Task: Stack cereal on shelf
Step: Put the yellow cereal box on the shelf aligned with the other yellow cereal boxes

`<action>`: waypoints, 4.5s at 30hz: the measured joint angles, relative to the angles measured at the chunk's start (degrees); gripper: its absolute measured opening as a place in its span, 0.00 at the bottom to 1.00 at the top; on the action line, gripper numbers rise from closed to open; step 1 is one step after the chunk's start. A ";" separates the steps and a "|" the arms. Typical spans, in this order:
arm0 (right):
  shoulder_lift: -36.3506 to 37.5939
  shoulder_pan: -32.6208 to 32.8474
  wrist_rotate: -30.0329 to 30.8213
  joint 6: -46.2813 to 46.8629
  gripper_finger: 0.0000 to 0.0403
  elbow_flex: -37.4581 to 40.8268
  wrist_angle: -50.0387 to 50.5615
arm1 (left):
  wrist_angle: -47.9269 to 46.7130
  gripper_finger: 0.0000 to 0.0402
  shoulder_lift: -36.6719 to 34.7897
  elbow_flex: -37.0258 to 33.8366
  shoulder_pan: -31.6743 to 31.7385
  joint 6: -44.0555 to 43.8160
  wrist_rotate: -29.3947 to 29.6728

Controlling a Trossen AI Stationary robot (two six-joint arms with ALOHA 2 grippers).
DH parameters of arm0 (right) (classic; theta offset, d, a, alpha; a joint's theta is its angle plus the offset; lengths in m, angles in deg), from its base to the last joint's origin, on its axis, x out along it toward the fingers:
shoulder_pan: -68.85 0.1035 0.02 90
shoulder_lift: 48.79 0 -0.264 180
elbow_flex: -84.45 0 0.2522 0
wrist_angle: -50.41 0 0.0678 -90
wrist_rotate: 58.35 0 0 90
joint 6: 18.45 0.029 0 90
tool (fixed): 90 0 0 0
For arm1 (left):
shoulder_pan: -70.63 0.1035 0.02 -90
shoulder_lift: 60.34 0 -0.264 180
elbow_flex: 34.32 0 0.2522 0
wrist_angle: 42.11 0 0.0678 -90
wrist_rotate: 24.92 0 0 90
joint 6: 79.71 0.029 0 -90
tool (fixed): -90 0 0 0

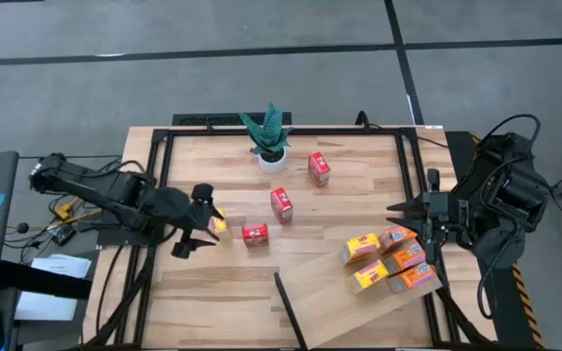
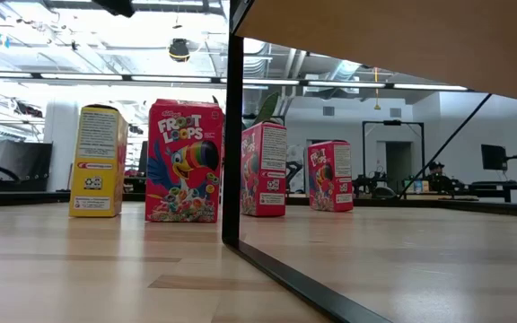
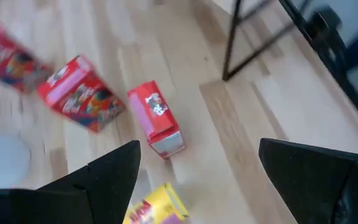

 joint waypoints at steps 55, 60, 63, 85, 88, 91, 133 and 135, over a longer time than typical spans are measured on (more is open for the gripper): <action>0.09 -4.17 -0.17 4.63 0.29 0.00 1.26 | 1.78 0.67 8.31 -13.78 22.11 59.55 -11.63; 0.09 -4.15 -0.24 5.12 0.29 0.00 1.23 | 1.56 0.57 8.31 -13.77 22.11 58.44 -11.80; 0.09 -4.15 -0.24 5.11 0.29 0.00 1.23 | 1.25 0.52 8.31 -13.77 22.11 58.52 -11.88; 0.09 -4.13 -1.84 5.65 0.29 -0.02 1.26 | 0.60 0.38 8.31 -5.74 14.77 15.78 -8.08; 0.09 -4.13 -1.83 5.53 0.29 -0.02 1.26 | -1.99 0.38 8.31 -3.07 12.63 5.52 -9.75; 0.09 -4.13 -1.90 4.97 0.29 -0.02 1.26 | -3.21 0.38 8.31 -0.50 9.90 -3.12 -11.17; 0.09 -4.11 -18.31 -0.53 0.29 -0.02 -2.41 | 20.50 0.38 47.55 43.79 -10.27 -21.58 15.55; 0.09 -4.10 -18.72 -0.52 0.29 -0.02 -3.24 | 14.09 0.38 51.69 51.24 -10.26 -21.50 15.44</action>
